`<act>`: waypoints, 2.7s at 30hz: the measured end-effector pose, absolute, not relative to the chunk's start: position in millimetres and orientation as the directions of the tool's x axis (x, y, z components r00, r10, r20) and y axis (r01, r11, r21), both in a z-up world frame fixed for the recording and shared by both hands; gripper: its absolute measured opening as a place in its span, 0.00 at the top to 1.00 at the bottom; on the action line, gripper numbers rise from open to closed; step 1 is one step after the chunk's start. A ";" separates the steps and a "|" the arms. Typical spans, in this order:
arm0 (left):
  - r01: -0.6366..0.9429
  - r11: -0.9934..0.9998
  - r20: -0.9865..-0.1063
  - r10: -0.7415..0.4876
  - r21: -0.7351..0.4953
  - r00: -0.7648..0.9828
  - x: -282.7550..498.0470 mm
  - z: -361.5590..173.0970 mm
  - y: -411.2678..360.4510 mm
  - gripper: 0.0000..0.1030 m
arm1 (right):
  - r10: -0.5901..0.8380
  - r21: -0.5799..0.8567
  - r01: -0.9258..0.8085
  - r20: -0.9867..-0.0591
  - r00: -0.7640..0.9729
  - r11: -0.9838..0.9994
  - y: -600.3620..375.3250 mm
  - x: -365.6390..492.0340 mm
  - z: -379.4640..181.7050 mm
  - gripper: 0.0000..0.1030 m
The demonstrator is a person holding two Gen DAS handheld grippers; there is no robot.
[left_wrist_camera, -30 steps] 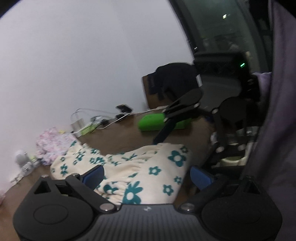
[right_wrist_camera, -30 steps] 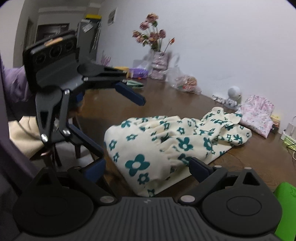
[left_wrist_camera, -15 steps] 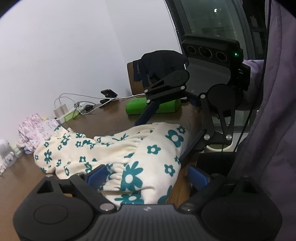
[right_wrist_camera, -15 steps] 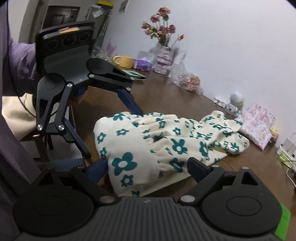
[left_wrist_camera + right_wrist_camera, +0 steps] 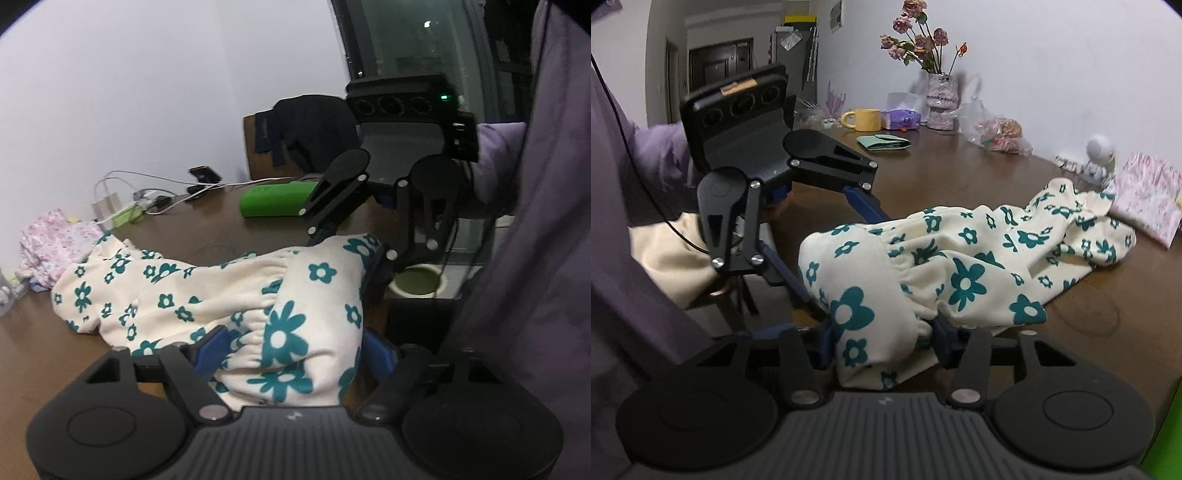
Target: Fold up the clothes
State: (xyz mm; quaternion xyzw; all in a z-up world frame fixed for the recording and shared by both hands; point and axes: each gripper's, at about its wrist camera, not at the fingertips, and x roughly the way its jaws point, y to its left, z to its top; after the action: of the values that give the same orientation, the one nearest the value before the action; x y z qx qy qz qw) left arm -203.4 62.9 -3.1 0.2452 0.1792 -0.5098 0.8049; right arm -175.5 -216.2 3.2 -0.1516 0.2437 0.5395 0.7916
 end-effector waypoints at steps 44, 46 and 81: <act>0.895 0.253 -0.506 -0.753 0.366 0.420 -236.4 20.2 61.5 0.21 | 0.909 0.411 -0.889 -0.417 0.013 0.201 -253.4 -158.8 24.6 0.64; 0.918 0.214 -0.523 -0.768 0.334 0.369 -231.5 20.5 59.9 0.33 | 0.898 0.408 -0.893 -0.440 -0.010 0.190 -250.2 -160.2 26.7 0.64; 0.771 0.558 -0.437 -0.802 -0.306 0.407 -153.1 37.1 116.1 0.13 | 0.976 0.742 -0.636 -0.132 0.175 0.214 -266.0 -125.6 -6.0 0.63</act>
State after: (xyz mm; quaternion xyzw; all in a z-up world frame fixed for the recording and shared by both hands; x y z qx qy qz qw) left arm -153.1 116.1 37.1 -0.0279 0.2760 -0.4692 0.8384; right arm -125.5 -266.0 -6.0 0.2750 0.3090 0.5632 0.7153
